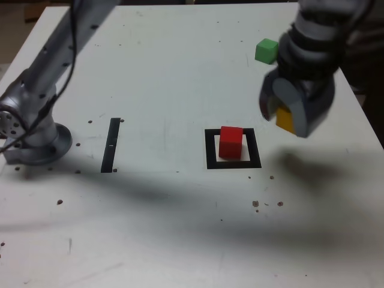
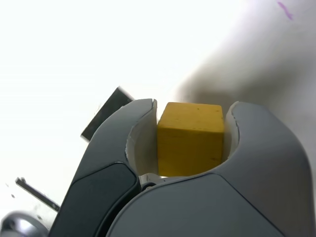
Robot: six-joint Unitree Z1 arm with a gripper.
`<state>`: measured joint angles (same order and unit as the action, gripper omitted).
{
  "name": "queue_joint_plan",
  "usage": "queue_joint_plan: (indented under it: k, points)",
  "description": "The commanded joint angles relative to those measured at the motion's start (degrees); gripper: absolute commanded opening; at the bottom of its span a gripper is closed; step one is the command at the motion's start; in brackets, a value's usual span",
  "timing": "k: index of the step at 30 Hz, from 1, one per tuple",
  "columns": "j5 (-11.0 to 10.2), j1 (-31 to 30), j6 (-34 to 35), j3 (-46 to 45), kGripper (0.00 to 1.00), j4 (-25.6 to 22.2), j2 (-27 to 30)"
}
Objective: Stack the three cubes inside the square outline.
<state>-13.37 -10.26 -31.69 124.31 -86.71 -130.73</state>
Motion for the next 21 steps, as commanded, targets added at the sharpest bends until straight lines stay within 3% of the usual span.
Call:
queue_joint_plan:
  k: [1, 11, 21]
  points:
    - [-0.13, 0.5, 2.81, -2.1, 0.3, -0.09, 1.8]
    - [0.47, 2.53, 18.24, -14.24, 0.3, -0.1, 9.77]
    - [5.31, 4.25, 25.43, -19.77, 0.3, 0.35, 12.45]
